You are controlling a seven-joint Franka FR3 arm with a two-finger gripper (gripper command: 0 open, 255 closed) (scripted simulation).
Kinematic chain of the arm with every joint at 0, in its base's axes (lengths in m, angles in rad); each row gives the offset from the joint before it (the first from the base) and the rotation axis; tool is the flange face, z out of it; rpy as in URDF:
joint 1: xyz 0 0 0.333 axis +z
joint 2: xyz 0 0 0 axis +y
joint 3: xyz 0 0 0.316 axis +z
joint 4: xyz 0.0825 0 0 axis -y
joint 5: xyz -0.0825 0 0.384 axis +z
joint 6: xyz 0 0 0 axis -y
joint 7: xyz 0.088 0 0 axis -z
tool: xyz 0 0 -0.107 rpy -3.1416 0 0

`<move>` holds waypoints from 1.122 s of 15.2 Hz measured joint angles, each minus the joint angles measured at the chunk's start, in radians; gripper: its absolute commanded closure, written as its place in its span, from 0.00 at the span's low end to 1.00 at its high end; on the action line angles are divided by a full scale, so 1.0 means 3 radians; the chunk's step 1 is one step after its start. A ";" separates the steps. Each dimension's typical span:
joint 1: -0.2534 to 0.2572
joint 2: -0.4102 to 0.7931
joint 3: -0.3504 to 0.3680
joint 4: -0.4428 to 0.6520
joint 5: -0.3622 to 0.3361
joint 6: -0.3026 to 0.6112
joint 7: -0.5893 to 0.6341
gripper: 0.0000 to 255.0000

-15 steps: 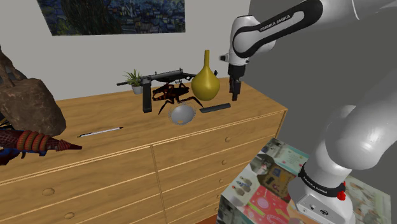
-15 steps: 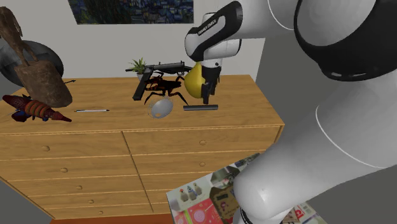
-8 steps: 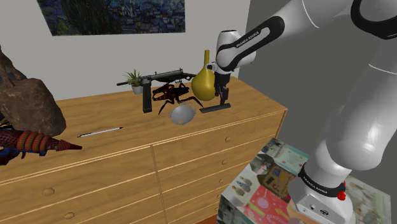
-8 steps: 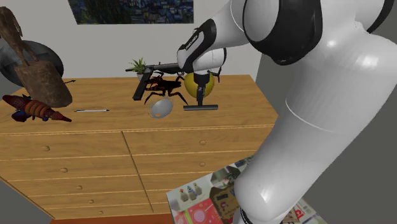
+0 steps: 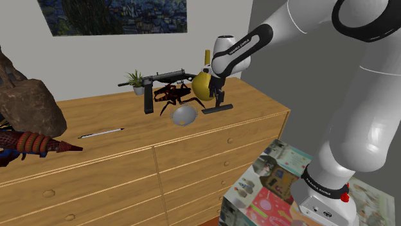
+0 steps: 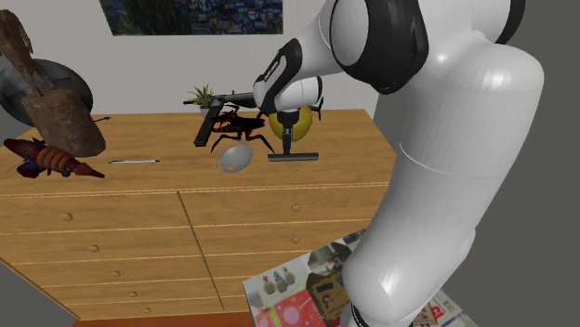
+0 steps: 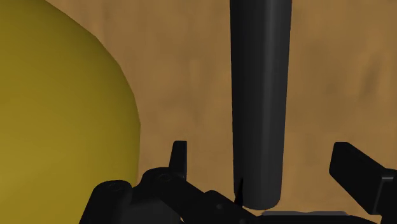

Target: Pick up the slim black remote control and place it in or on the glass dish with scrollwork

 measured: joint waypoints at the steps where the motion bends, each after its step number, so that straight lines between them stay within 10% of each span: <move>1: 0.0000 0.0004 0.0003 -0.0004 0.0011 0.0034 0.0000 0.00; 9: -0.0006 0.0257 0.0010 -0.0045 0.0040 0.0130 -0.0016 0.00; 10: -0.0006 0.0257 0.0010 -0.0045 0.0040 0.0131 -0.0017 1.00; 17: -0.0005 0.0253 0.0014 -0.0033 0.0044 0.0108 -0.0021 1.00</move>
